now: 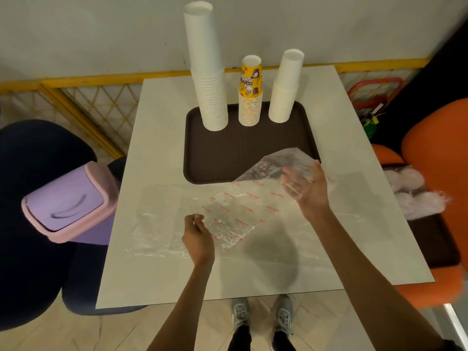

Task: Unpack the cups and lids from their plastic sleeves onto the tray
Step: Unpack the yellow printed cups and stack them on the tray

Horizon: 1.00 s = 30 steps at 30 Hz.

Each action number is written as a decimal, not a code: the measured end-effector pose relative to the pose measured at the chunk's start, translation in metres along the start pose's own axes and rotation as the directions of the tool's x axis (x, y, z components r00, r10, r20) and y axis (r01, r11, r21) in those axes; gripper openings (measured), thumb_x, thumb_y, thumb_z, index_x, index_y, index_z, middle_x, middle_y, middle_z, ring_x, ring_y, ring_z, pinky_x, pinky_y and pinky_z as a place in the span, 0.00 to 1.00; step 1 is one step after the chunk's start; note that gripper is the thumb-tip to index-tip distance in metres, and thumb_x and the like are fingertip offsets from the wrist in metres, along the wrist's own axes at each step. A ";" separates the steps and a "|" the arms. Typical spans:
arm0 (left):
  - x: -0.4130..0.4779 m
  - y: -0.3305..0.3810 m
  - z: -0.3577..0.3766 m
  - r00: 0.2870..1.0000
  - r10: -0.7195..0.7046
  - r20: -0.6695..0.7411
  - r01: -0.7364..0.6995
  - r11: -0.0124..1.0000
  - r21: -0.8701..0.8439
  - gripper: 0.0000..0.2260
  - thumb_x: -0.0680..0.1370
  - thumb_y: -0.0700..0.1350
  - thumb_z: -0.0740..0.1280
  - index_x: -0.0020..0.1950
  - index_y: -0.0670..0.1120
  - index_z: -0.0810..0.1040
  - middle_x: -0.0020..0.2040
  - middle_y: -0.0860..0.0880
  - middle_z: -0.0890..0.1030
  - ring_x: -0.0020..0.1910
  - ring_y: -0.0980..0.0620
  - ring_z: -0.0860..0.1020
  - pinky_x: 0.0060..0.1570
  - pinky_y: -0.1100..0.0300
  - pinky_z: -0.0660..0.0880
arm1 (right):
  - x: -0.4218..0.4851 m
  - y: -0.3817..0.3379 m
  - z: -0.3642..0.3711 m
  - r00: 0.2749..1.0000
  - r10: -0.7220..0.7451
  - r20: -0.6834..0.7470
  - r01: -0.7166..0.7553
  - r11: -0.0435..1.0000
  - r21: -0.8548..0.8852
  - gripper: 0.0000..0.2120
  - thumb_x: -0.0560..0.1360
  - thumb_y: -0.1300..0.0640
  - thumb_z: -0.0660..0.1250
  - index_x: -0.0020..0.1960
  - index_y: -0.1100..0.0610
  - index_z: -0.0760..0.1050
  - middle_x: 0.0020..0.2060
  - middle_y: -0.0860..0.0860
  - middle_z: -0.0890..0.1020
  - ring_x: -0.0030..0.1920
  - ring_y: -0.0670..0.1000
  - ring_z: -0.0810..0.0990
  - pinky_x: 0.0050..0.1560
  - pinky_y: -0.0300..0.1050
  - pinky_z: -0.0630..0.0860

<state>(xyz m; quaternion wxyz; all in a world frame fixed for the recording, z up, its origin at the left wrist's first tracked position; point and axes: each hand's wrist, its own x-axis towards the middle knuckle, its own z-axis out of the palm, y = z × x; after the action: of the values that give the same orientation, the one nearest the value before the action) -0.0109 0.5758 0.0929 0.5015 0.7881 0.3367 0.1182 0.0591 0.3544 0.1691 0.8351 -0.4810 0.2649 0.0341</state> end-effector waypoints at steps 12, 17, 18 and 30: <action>0.025 -0.014 -0.009 0.985 0.129 0.111 -0.155 0.948 0.279 0.10 0.83 0.42 0.54 0.52 0.43 0.75 0.38 0.42 0.80 0.34 0.40 0.77 0.33 0.54 0.71 | -0.034 0.066 -0.049 0.958 -0.114 -0.263 -0.076 0.785 -0.615 0.28 0.78 0.43 0.58 0.73 0.56 0.60 0.58 0.58 0.79 0.51 0.59 0.81 0.50 0.54 0.80; 0.039 -0.022 -0.013 0.971 0.154 0.184 -0.215 0.898 0.384 0.09 0.82 0.42 0.55 0.54 0.42 0.74 0.39 0.42 0.79 0.35 0.41 0.75 0.34 0.56 0.70 | -0.073 0.109 -0.053 0.988 -0.152 0.035 0.072 0.245 -0.967 0.22 0.80 0.41 0.53 0.35 0.53 0.72 0.29 0.46 0.75 0.32 0.47 0.75 0.32 0.37 0.69; 0.041 -0.025 -0.014 0.969 0.152 0.194 -0.219 0.893 0.394 0.09 0.82 0.42 0.55 0.54 0.43 0.74 0.40 0.41 0.79 0.36 0.40 0.76 0.35 0.54 0.71 | -0.076 0.117 -0.054 0.972 -0.186 0.142 0.168 0.134 -0.977 0.21 0.79 0.40 0.54 0.35 0.52 0.71 0.31 0.44 0.74 0.34 0.46 0.74 0.34 0.35 0.67; 0.067 -0.031 -0.013 0.951 0.150 0.269 -0.252 0.882 0.399 0.11 0.83 0.45 0.54 0.57 0.42 0.73 0.38 0.44 0.78 0.33 0.45 0.75 0.32 0.57 0.70 | -0.051 0.150 -0.058 0.783 -0.445 0.434 0.450 -0.078 -0.890 0.14 0.75 0.48 0.58 0.43 0.57 0.74 0.41 0.52 0.76 0.41 0.51 0.76 0.41 0.41 0.69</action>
<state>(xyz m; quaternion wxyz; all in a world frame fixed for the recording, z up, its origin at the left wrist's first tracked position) 0.0190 0.6368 0.0622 0.3364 0.9180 0.2101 0.0009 -0.0552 0.3964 0.0527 0.2632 -0.9616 -0.0023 -0.0775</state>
